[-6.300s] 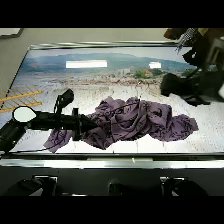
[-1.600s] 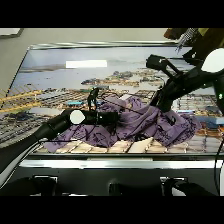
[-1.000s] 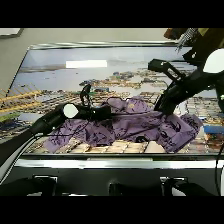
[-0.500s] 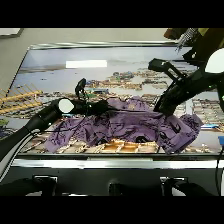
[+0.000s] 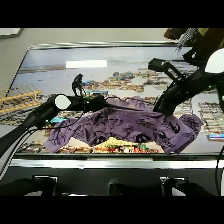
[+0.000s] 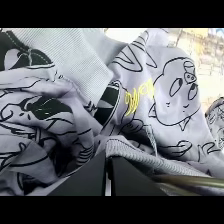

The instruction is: Fold the clothes and pants, and hang the long-sleeved shirts on hangers.

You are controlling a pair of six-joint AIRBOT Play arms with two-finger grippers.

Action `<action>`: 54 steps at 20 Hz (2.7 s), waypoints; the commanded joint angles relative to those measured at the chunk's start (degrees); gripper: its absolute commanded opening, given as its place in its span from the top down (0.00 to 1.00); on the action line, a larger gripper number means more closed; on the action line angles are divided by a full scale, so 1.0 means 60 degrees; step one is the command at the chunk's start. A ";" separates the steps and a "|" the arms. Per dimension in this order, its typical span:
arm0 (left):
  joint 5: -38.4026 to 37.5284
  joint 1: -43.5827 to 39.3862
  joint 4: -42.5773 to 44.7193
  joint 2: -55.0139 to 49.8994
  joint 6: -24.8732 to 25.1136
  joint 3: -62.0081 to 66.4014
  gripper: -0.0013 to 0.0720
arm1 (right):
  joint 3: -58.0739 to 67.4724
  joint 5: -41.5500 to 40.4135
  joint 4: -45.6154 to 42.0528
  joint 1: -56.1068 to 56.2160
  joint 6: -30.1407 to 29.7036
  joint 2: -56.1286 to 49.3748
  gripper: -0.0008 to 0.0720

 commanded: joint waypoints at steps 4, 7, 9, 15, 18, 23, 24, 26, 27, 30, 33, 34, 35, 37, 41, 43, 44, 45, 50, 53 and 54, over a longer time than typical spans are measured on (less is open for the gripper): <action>-0.0142 0.0044 0.0222 0.0004 0.0080 0.0667 0.95 | -0.0295 -0.0058 -0.0153 0.0007 -0.0025 -0.0018 0.93; -0.0550 0.0044 0.0572 0.0004 0.0076 0.0998 0.95 | -0.0382 -0.0135 -0.0594 0.0004 -0.0025 -0.0018 0.93; -0.0845 0.0044 0.0729 0.0004 0.0076 0.1191 0.95 | -0.0382 -0.0240 -0.0670 0.0007 -0.0025 -0.0018 0.93; -0.1279 0.0044 0.1180 -0.0011 0.0073 0.1435 0.95 | -0.0379 -0.0390 -0.1206 0.0004 -0.0007 -0.0007 0.93; -0.1749 0.0040 0.1596 -0.0040 0.0073 0.1435 0.95 | -0.0372 -0.0448 -0.1206 0.0004 0.0095 0.0091 0.93; -0.1854 0.0040 0.1705 -0.0109 0.0069 0.1439 0.95 | -0.0372 -0.0379 -0.1217 0.0004 0.0120 0.0379 0.93; -0.1858 0.0040 0.1701 -0.0102 0.0069 0.1439 0.95 | -0.0372 -0.0379 -0.1228 0.0007 0.0120 0.0379 0.93; -0.1938 0.0040 0.1617 -0.0091 0.0069 0.1453 0.95 | -0.0372 -0.0423 -0.1337 0.0004 0.0117 0.0379 0.93; -0.2029 0.0040 0.1596 -0.0091 0.0073 0.1457 0.95 | -0.0372 -0.0430 -0.1359 0.0007 0.0113 0.0379 0.93; -0.2095 0.0044 0.1424 -0.0091 0.0066 0.1501 0.95 | -0.0375 -0.0455 -0.1268 0.0007 0.0113 0.0379 0.93; -0.2055 0.0044 0.1388 -0.0095 0.0036 0.1985 0.95 | -0.0466 -0.0506 -0.0820 0.0007 0.0117 0.0339 0.93; -0.2018 0.0044 0.1388 -0.0095 0.0036 0.2222 0.95 | -0.0481 -0.0521 -0.0718 0.0011 0.0120 0.0277 0.93; -0.1989 0.0044 0.1392 -0.0095 0.0036 0.2492 0.95 | -0.0481 -0.0568 -0.0714 0.0015 0.0131 0.0189 0.93; -0.2014 0.0040 0.1388 -0.0095 -0.0040 0.2943 0.95 | -0.0481 -0.0863 -0.0736 0.0015 0.0200 -0.0011 0.93; -0.2098 0.0036 0.1384 -0.0095 -0.0189 0.3479 0.95 | -0.0481 -0.1650 -0.0667 0.0015 0.0306 -0.0350 0.93; -0.2251 0.0029 0.1381 -0.0091 -0.0277 0.3694 0.95 | -0.0481 -0.1905 -0.0561 0.0015 0.0302 -0.0452 0.93; -0.2331 0.0004 0.1381 -0.0091 -0.0277 0.3814 0.95 | -0.0481 -0.2036 -0.0477 0.0015 0.0299 -0.0495 0.93; -0.2364 -0.0047 0.1381 -0.0091 -0.0280 0.3931 0.95 | -0.0481 -0.2106 -0.0390 0.0015 0.0299 -0.0532 0.93; -0.2353 -0.0474 0.1381 -0.0095 -0.0288 0.4557 0.95 | -0.0481 -0.2368 -0.0029 0.0015 0.0299 -0.0754 0.93; -0.2521 -0.0663 0.1381 -0.0095 -0.0605 0.4852 0.95 | -0.0481 -0.2645 0.0175 0.0015 0.0295 -0.0754 0.93; -0.2543 -0.0739 0.1381 -0.0095 -0.0601 0.4987 0.95 | -0.0481 -0.2739 0.0299 0.0015 0.0295 -0.0754 0.93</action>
